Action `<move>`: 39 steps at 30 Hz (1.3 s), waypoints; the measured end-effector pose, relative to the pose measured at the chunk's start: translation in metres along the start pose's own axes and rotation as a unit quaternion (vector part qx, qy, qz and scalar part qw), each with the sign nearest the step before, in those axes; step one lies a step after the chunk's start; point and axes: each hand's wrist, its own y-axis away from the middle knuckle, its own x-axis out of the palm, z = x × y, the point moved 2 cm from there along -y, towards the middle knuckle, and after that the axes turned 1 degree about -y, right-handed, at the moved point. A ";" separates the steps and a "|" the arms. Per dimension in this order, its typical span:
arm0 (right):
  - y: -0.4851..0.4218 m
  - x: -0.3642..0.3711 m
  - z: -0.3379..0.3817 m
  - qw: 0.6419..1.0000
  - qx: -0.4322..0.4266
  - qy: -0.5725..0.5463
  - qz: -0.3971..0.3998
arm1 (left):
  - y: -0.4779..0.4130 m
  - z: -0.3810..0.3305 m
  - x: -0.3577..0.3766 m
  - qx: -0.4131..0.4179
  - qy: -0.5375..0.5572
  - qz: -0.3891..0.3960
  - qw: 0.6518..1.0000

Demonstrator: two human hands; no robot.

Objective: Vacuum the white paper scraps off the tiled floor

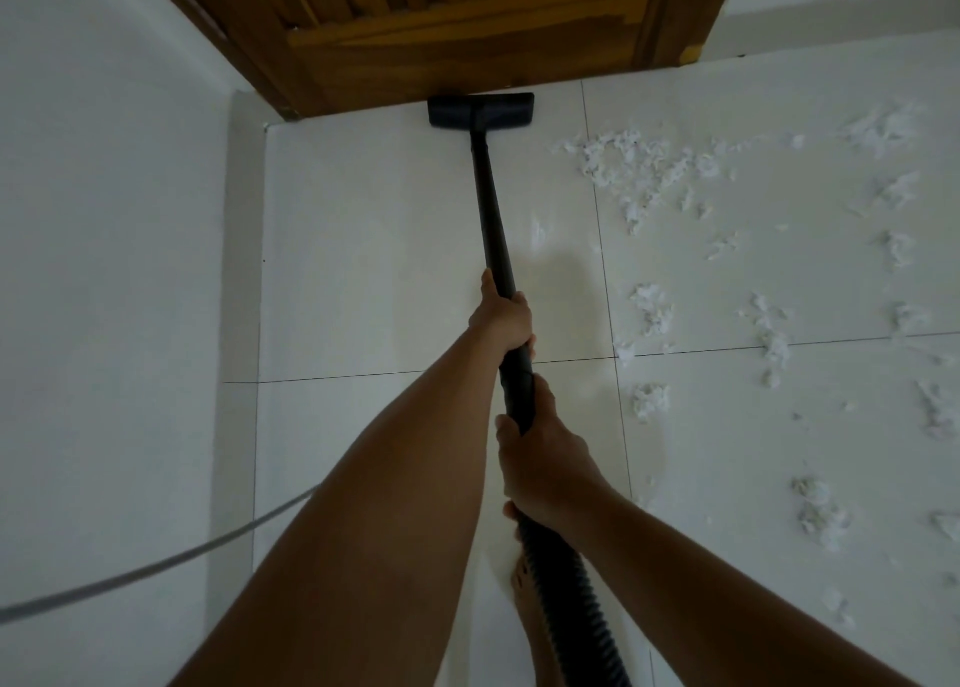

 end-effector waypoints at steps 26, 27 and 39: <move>0.064 0.043 0.023 0.998 0.020 0.028 0.062 | 0.068 0.045 -0.068 -0.065 0.082 0.009 0.994; 0.069 0.043 0.018 0.997 0.019 0.037 0.062 | 0.075 0.049 -0.065 -0.069 0.084 0.011 0.994; 0.160 0.023 -0.035 0.992 0.029 0.098 0.075 | 0.179 0.092 -0.025 -0.119 0.180 0.038 0.976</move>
